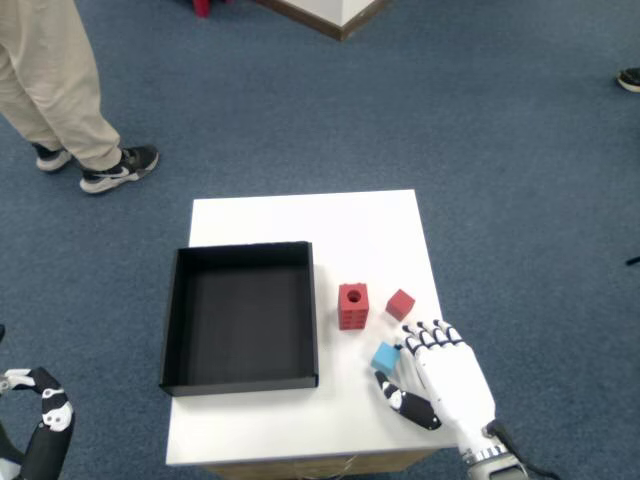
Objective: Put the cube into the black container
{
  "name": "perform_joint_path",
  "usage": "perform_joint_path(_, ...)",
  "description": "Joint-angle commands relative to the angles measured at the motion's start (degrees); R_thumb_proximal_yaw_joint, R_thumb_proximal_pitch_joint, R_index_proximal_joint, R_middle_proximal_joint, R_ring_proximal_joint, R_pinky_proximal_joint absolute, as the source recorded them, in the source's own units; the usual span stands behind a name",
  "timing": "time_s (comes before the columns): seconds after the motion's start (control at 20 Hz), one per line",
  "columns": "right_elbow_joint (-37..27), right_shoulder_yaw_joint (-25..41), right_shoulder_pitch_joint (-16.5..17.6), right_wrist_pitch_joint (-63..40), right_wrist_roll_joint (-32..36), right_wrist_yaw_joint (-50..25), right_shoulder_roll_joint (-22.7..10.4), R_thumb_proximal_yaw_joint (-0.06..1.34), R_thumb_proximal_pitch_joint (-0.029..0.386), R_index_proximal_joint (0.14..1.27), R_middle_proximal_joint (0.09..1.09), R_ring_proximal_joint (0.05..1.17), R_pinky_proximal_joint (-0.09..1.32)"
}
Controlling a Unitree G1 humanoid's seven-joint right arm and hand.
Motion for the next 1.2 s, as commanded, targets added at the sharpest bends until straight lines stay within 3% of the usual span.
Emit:
perform_joint_path(0.05,-1.3,-1.1,-1.6,0.3,0.6,-1.0,-1.4,0.54,0.137,0.68,0.36,0.33,0.27)
perform_joint_path(0.2,-1.4,-1.3,-1.7,0.0,0.6,-0.7,-1.5,0.63,0.154,0.76,0.37,0.33,0.27)
perform_joint_path(0.3,-1.6,-1.5,-1.3,-0.4,0.7,-1.0,-1.3,0.87,0.187,1.04,0.38,0.33,0.27)
perform_joint_path(0.35,-1.7,-1.5,-1.2,-0.6,0.7,-1.5,-1.1,0.98,0.195,1.08,0.38,0.33,0.27)
perform_joint_path(0.65,-2.0,-1.6,-1.0,-1.5,0.4,-3.5,-0.7,1.12,0.184,1.06,0.41,0.35,0.31)
perform_joint_path(1.2,-2.2,-1.8,-1.3,-3.2,0.2,-6.7,-0.4,1.19,0.187,1.04,0.42,0.35,0.30)
